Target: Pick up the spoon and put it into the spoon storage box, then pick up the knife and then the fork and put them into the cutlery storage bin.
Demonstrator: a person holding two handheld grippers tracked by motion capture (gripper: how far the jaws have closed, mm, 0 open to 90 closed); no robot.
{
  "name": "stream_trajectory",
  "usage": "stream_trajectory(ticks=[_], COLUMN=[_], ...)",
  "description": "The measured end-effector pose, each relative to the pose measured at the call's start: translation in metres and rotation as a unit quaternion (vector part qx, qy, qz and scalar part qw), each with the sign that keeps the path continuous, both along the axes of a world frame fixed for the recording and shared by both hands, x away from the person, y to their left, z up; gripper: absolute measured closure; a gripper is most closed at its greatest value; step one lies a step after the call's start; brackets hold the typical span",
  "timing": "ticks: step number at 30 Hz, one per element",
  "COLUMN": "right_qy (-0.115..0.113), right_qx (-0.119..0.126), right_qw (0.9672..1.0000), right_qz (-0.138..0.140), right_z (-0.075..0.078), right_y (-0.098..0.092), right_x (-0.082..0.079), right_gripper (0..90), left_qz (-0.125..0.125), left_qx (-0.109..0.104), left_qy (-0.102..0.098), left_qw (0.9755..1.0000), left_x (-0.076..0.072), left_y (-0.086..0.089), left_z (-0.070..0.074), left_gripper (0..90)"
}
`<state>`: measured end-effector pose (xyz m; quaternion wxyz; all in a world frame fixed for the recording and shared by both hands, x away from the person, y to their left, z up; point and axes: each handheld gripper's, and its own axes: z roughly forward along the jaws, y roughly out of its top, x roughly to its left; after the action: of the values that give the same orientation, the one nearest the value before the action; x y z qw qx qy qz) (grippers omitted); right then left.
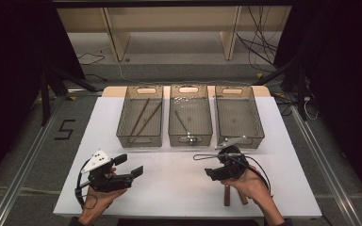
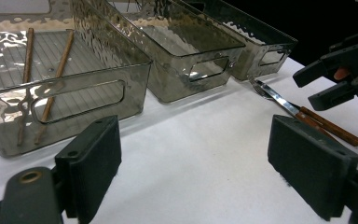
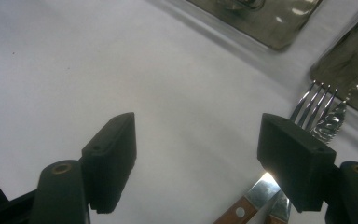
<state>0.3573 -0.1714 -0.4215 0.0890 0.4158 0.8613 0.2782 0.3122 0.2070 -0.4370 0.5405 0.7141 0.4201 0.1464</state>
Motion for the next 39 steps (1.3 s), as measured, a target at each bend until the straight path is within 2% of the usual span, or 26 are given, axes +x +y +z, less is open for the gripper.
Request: stream_trajectory(ticks=[17, 28, 39], right_qy=[0.010, 0.024, 0.037], right_qx=[-0.012, -0.021, -0.034], right_qw=[0.9999, 0.9995, 0.9987], right_qz=[-0.006, 0.005, -0.005], right_z=[-0.005, -0.011, -0.012], right_y=[0.001, 0.004, -0.004], right_x=[-0.009, -0.014, -0.021], right_gripper=[26.0, 25.6, 25.9], left_qz=[-0.003, 0.001, 0.000], left_qx=[-0.001, -0.005, -0.003], left_qy=[-0.001, 0.000, -0.001], left_qw=[1.0000, 1.0000, 1.0000], left_x=[0.000, -0.002, -0.001], left_y=[0.001, 0.002, 0.000], left_z=[0.000, 0.000, 0.000], left_gripper=[17.0, 17.0, 17.0])
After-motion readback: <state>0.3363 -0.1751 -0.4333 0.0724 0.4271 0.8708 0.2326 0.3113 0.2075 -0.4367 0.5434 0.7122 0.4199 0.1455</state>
